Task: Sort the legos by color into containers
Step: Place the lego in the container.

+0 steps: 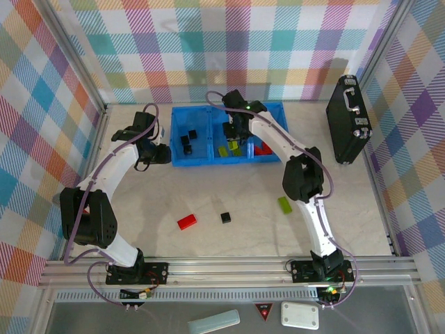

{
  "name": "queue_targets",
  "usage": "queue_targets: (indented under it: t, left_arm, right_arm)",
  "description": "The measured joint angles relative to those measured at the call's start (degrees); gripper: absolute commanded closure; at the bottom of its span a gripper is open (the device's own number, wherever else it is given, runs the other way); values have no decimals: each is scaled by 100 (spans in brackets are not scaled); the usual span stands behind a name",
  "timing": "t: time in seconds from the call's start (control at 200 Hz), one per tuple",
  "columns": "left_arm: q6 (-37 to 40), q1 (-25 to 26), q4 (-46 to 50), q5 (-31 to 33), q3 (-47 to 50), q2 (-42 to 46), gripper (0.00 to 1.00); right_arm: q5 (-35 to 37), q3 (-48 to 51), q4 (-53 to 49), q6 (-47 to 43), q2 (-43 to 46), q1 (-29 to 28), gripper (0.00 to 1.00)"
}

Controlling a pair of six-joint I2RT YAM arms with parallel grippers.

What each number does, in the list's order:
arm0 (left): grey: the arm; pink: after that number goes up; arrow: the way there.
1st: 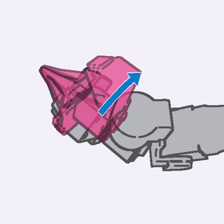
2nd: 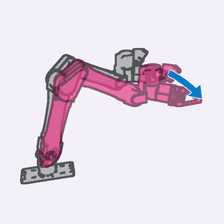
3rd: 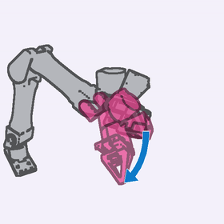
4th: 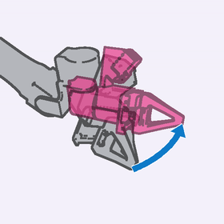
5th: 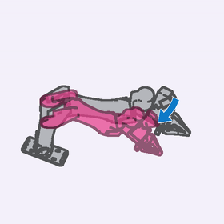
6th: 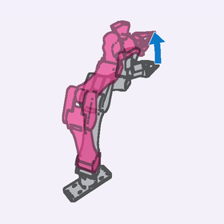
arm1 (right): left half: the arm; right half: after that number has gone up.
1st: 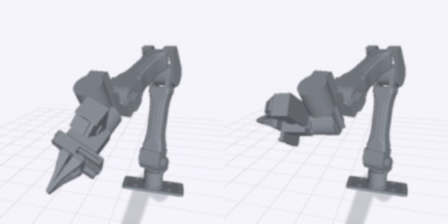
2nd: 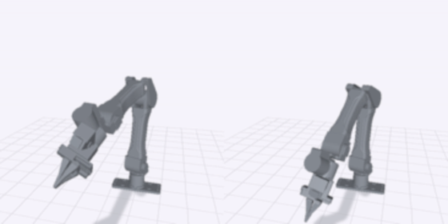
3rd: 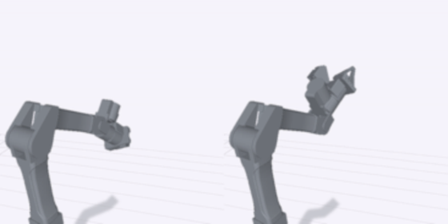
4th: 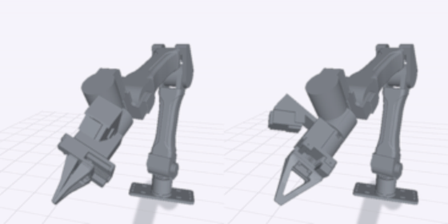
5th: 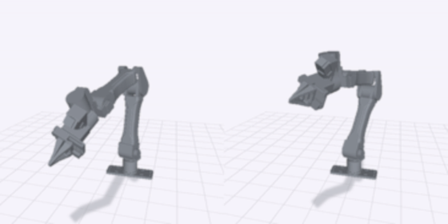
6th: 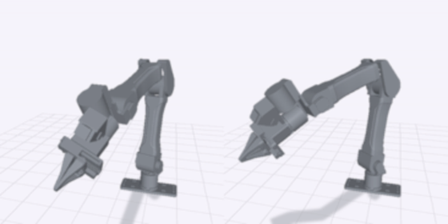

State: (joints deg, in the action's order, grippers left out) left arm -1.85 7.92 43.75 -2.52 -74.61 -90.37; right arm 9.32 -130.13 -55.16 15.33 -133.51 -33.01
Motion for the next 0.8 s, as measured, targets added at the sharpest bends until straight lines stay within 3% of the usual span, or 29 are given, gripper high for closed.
queue_targets:
  t: [0.8]
  left_arm:
    - [0, 0, 2, -107, 0, -66, 57]
  right_arm:
    - [321, -1025, 343, -149, -1241, 7, 75]
